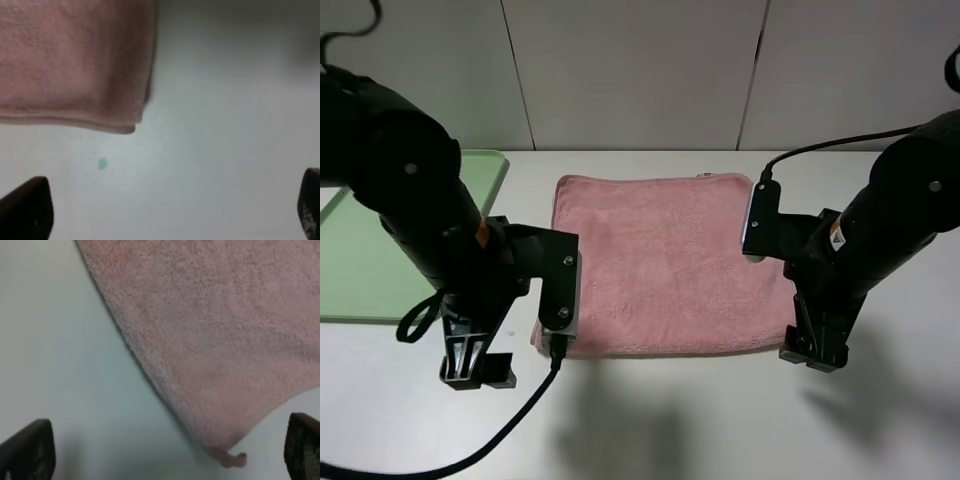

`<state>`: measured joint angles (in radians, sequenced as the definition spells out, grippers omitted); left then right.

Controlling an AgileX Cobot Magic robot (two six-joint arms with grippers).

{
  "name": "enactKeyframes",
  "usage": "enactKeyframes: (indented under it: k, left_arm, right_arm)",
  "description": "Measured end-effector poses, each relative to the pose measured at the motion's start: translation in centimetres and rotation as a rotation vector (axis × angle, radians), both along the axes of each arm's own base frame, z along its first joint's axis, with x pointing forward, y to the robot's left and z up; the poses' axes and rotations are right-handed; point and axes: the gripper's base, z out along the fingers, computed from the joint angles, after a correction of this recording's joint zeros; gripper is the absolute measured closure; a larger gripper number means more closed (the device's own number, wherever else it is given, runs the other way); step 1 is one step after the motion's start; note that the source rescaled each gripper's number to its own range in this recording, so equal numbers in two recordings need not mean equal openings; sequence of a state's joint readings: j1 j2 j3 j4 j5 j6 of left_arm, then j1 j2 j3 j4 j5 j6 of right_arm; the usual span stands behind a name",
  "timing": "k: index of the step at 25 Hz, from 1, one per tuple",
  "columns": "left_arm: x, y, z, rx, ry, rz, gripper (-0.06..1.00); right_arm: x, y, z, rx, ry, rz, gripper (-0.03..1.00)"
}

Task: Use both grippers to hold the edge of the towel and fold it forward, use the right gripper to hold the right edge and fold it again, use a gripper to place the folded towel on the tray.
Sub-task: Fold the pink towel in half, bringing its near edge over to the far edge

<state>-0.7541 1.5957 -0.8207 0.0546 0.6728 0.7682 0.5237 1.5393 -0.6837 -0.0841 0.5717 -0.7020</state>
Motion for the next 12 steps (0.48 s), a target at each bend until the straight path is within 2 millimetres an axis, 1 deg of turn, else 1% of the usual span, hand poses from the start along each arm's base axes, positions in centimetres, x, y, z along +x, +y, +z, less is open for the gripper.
enactKeyframes:
  k: [2, 5, 12]
  left_arm:
    - [0.2, -0.1, -1.0, 0.025, 0.026, -0.002, -0.04]
    - [0.4, -0.4, -2.0, 0.034, 0.036, -0.015, -0.04]
    - [0.9, -0.9, -2.1, -0.016, -0.02, -0.065, -0.04]
  right_arm:
    - [0.2, 0.1, -0.5, -0.004, 0.005, 0.006, -0.03]
    - [0.4, 0.2, -1.2, -0.013, 0.013, 0.026, -0.03]
    - [0.9, 0.6, -2.7, -0.033, 0.02, 0.106, -0.03]
